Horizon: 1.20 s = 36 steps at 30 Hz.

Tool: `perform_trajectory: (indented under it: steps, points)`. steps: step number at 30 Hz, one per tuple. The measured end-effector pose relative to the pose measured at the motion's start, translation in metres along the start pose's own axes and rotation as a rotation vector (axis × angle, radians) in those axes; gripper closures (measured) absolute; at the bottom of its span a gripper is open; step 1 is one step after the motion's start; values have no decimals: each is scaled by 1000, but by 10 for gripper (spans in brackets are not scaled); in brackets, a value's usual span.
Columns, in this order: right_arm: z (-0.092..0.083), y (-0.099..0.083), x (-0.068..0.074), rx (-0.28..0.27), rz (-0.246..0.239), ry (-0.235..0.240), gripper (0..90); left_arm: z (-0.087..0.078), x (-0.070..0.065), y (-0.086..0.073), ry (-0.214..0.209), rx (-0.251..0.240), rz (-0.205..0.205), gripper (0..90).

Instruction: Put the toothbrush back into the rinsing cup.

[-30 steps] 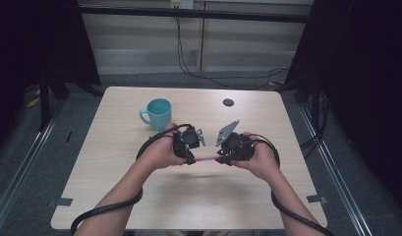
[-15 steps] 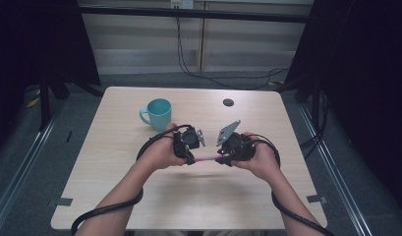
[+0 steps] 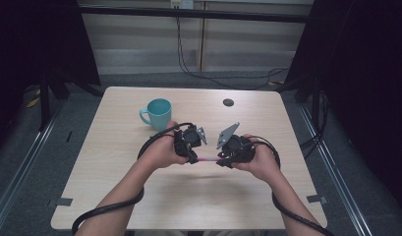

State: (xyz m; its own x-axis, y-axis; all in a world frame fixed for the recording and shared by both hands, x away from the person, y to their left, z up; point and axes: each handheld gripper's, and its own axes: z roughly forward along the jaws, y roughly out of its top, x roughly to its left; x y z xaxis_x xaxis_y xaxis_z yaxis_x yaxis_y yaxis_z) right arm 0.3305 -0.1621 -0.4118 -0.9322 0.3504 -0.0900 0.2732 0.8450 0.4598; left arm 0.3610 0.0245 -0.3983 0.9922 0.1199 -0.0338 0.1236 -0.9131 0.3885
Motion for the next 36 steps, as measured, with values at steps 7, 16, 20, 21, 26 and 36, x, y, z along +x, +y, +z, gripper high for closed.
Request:
perform_trajectory:
  steps: [7,16,20,21,26,36]
  points:
    - [2,3,1,6,-23,8,673,1,-1,1,-11,-19,4,798]
    - [7,1,2,26,-40,28,791,-2,-1,4,-10,-50,27,795]
    - [9,2,6,49,-22,39,814,-3,0,2,10,-62,16,786]
    - [9,2,6,48,-26,38,815,-3,0,2,8,-64,19,786]
    - [7,1,5,46,-35,37,815,-2,3,-2,46,-95,11,646]
    - [1,-10,-2,54,4,19,815,-9,12,-13,99,-197,-52,339]
